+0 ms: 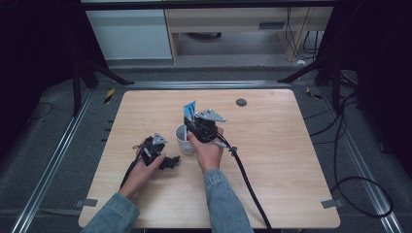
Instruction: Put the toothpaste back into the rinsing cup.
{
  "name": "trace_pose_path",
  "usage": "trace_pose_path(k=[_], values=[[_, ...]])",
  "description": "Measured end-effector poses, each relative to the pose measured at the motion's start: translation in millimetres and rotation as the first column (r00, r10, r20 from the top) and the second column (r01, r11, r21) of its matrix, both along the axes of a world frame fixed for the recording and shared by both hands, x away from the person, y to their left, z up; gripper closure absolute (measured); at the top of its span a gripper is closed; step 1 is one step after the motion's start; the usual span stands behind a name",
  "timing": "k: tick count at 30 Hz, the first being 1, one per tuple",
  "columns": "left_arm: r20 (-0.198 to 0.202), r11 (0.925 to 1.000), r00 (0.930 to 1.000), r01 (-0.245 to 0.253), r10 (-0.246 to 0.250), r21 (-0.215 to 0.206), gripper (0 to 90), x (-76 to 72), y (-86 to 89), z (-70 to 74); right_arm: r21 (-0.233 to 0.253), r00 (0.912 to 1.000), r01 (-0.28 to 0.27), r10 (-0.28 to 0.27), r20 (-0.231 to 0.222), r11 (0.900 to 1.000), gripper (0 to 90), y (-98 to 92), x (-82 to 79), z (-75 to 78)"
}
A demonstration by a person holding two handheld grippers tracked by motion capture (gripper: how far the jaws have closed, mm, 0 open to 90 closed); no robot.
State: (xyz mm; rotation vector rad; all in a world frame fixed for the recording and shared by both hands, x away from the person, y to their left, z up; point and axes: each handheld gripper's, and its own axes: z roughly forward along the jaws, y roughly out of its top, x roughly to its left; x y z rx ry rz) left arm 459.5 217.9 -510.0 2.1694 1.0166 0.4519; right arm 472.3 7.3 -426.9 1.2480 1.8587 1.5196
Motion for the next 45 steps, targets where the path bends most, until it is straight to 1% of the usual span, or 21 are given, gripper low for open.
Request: trace_pose_path(k=[16,37,38,39,40,41,42,43,44,45], values=[[0.000,1.0000,1.0000,0.000,0.000,0.000,0.0,0.0,0.0,0.0,-0.006,1.0000,0.005,-0.005,-0.005,1.000,63.0,-2.4,0.9,1.6],[0.000,1.0000,1.0000,0.000,0.000,0.000,0.0,0.0,-0.1,0.0,-0.030,0.9999,0.011,-0.011,-0.010,0.999,56.5,-1.6,2.0,5.5],[0.000,1.0000,1.0000,0.000,0.000,0.000,0.0,0.0,-0.1,0.0,-0.032,0.9999,0.011,-0.011,-0.010,0.999,55.4,-1.4,2.0,5.9],[0.000,1.0000,1.0000,0.000,0.000,0.000,0.0,0.0,0.0,0.0,-0.038,0.9998,0.014,-0.014,-0.011,0.999,52.5,-1.0,2.0,7.0],[0.000,1.0000,1.0000,0.000,0.000,0.000,0.0,0.0,0.0,0.0,-0.038,0.9998,0.014,-0.014,-0.011,0.999,52.5,-1.0,2.0,7.0],[0.000,1.0000,1.0000,0.000,0.000,0.000,0.0,0.0,-0.1,0.0,-0.053,0.9998,0.016,-0.017,-0.010,0.998,48.3,0.3,1.5,8.5],[0.000,1.0000,1.0000,0.000,0.000,0.000,0.0,0.0,-0.1,0.0,-0.053,0.9998,0.016,-0.017,-0.010,0.998,48.3,0.3,1.5,8.5],[0.001,1.0000,1.0000,0.000,0.000,0.000,0.0,0.0,-0.1,0.0,-0.067,0.9998,0.014,-0.015,-0.012,0.998,44.4,1.5,1.0,9.9],[0.001,1.0000,1.0000,-0.001,0.001,0.000,0.0,0.0,-0.1,0.0,-0.067,0.9998,0.014,-0.015,-0.012,0.998,44.4,1.5,1.0,9.9],[0.001,1.0000,1.0000,0.000,0.000,0.000,0.0,0.0,-0.1,0.0,-0.079,0.9998,0.013,-0.014,-0.013,0.997,41.1,2.6,0.5,11.5]])
